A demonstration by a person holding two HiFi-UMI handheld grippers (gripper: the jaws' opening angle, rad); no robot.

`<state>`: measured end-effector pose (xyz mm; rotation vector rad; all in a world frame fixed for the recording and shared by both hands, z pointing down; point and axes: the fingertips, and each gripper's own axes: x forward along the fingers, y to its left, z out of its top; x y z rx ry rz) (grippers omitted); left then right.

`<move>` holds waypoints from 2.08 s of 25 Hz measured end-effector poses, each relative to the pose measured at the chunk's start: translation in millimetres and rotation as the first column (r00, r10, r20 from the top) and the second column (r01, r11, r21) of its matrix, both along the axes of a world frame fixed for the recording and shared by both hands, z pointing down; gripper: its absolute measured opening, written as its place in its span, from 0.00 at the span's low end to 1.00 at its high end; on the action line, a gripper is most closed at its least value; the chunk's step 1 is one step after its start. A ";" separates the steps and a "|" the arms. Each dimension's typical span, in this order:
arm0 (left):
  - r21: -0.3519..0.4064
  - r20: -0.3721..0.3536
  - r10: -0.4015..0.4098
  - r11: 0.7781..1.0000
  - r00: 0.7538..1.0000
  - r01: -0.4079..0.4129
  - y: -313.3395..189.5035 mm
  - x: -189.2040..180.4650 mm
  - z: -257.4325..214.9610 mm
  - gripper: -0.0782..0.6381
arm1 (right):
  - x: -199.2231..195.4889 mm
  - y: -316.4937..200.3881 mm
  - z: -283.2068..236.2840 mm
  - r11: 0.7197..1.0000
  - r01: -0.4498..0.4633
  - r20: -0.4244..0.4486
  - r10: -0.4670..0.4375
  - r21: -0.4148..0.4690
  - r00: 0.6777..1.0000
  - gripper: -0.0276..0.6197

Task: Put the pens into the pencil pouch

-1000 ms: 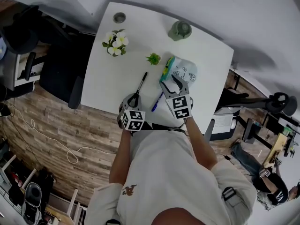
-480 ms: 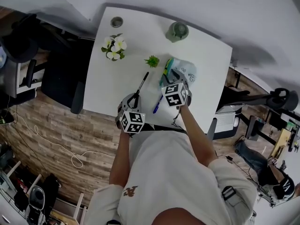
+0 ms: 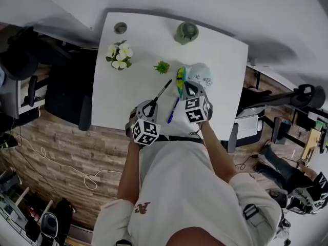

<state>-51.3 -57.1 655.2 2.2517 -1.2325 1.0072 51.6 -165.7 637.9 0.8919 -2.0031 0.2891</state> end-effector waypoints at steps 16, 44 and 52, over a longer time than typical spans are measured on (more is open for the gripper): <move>0.001 -0.016 0.324 0.946 0.946 -0.324 -23.4 52.5 -10.1 0.18 | 6.6 30.3 -25.6 0.996 0.038 0.077 -0.045 0.083 0.996 0.06; -0.006 -0.141 0.230 0.972 0.963 -0.233 -67.6 106.4 4.9 0.27 | 4.7 40.5 -27.1 0.985 0.138 0.115 -0.150 0.104 0.982 0.06; -0.013 -0.123 0.111 0.993 0.986 -0.114 -35.0 75.0 -5.1 0.32 | 4.8 40.4 -26.9 0.979 0.170 0.121 -0.183 0.109 0.976 0.06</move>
